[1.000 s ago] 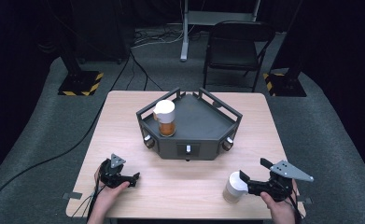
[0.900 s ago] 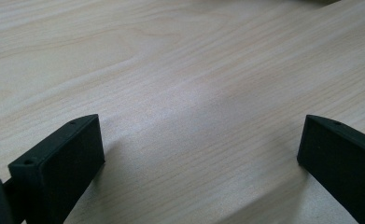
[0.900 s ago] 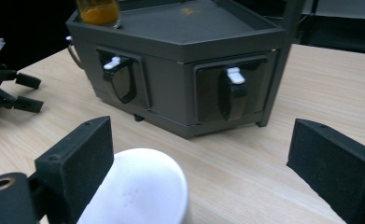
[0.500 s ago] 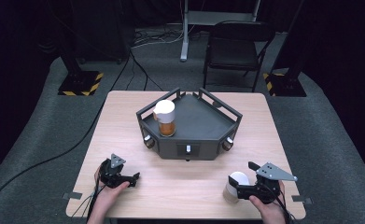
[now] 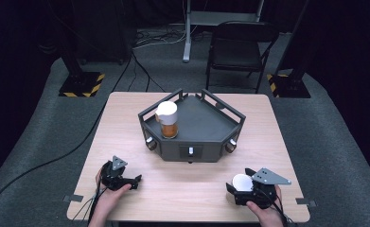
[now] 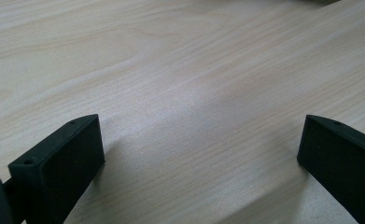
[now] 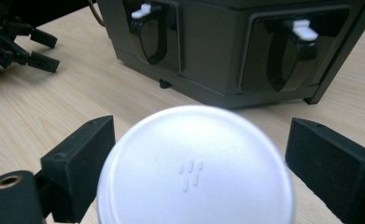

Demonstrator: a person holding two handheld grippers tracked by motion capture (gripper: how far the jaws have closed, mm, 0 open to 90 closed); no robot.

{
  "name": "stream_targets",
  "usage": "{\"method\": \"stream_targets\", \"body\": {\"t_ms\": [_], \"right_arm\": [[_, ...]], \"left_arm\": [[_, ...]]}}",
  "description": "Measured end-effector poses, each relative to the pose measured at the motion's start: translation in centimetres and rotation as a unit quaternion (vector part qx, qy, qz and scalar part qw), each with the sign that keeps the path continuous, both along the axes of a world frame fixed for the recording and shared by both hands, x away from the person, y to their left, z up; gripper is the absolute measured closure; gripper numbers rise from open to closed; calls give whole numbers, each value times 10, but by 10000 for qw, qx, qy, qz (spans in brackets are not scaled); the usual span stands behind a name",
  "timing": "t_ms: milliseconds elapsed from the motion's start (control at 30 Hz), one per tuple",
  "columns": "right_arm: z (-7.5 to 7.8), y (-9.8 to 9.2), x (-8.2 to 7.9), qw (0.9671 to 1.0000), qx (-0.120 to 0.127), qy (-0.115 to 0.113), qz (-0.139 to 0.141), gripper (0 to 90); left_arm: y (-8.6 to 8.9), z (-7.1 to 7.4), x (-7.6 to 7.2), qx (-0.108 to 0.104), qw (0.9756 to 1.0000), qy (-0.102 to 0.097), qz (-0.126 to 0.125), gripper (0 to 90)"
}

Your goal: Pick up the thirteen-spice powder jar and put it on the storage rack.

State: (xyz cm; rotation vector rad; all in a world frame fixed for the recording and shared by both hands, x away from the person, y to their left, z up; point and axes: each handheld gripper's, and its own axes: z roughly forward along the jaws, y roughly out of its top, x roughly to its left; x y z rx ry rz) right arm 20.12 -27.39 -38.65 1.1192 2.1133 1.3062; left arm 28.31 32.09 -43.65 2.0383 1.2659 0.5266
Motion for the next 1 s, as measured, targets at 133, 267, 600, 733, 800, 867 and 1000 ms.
{"method": "stream_targets", "body": {"t_ms": [133,267,600,733,800,867,1000], "right_arm": [[-5,3,2,10000,-42,49,38,93],[-8,4,0,10000,-55,-26,24,116],[-17,4,-9,9996,-35,-267,-60,137],[-19,3,-11,9995,5,-312,-85,134],[-21,3,-13,9994,11,-335,-104,134],[-23,3,-14,9994,8,-342,-95,135],[-26,2,-13,9995,28,-310,-104,151]], "left_arm": [[0,0,0,0,10000,0,1,2],[0,0,0,0,10000,0,0,2],[0,0,0,1,10000,1,-3,2],[0,0,0,-1,10000,1,-6,2],[0,0,0,-1,10000,1,-5,2],[0,0,0,0,10000,1,-6,2],[0,0,0,0,10000,0,-6,2]]}}
